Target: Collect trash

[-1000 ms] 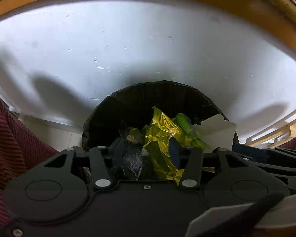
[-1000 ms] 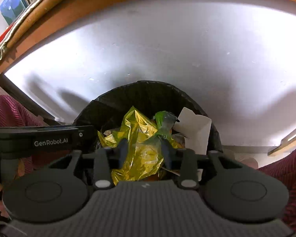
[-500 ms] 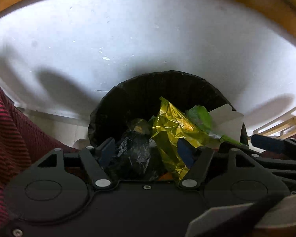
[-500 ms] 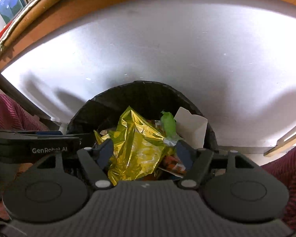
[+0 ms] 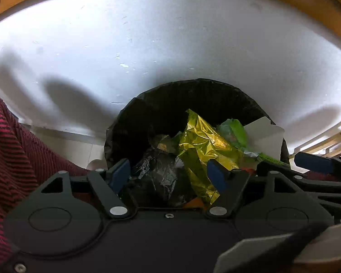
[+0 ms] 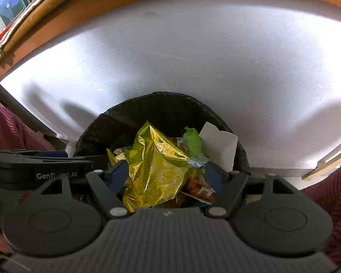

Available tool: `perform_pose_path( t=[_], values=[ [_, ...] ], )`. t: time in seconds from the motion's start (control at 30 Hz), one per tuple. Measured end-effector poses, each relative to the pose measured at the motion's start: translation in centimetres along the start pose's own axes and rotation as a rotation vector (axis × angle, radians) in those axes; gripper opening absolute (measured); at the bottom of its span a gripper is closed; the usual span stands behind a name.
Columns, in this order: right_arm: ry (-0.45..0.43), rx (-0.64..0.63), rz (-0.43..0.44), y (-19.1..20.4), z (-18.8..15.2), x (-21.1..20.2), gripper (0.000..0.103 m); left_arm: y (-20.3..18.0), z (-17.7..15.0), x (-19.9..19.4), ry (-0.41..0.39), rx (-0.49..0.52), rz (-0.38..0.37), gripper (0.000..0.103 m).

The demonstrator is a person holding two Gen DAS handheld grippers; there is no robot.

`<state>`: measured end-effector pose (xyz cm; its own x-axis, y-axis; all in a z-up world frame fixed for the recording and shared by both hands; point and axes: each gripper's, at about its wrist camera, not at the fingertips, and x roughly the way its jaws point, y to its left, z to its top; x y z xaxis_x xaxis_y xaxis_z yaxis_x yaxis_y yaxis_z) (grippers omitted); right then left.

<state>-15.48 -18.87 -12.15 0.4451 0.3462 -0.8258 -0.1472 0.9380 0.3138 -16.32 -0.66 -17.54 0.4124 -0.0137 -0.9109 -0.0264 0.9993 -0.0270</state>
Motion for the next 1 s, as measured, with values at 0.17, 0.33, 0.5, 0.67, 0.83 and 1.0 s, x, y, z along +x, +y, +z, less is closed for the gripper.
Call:
perform_pose_path(
  t=[0.17, 0.33, 0.5, 0.67, 0.83, 1.0],
  values=[
    [0.0, -0.001, -0.001, -0.07, 0.0, -0.02, 0.084, 0.13, -0.01, -0.06, 0.0, -0.002, -0.003, 0.074],
    [0.002, -0.003, -0.005, -0.04, -0.03, 0.05, 0.084, 0.18, -0.05, 0.03, 0.004, -0.002, 0.002, 0.077],
    [0.002, -0.006, -0.007, 0.06, -0.01, 0.09, 0.084, 0.21, -0.1, 0.25, 0.01, -0.004, 0.013, 0.08],
    [0.002, -0.006, -0.007, 0.08, -0.03, 0.1, 0.084, 0.13, -0.14, 0.4, 0.01, 0.001, 0.022, 0.081],
    [0.002, -0.006, -0.008, 0.08, -0.02, 0.11, 0.085, 0.21, -0.12, 0.46, 0.014, 0.001, 0.021, 0.082],
    [0.002, -0.007, -0.008, 0.07, -0.01, 0.11, 0.085, 0.41, -0.13, 0.5, 0.014, -0.004, 0.015, 0.082]
  ],
)
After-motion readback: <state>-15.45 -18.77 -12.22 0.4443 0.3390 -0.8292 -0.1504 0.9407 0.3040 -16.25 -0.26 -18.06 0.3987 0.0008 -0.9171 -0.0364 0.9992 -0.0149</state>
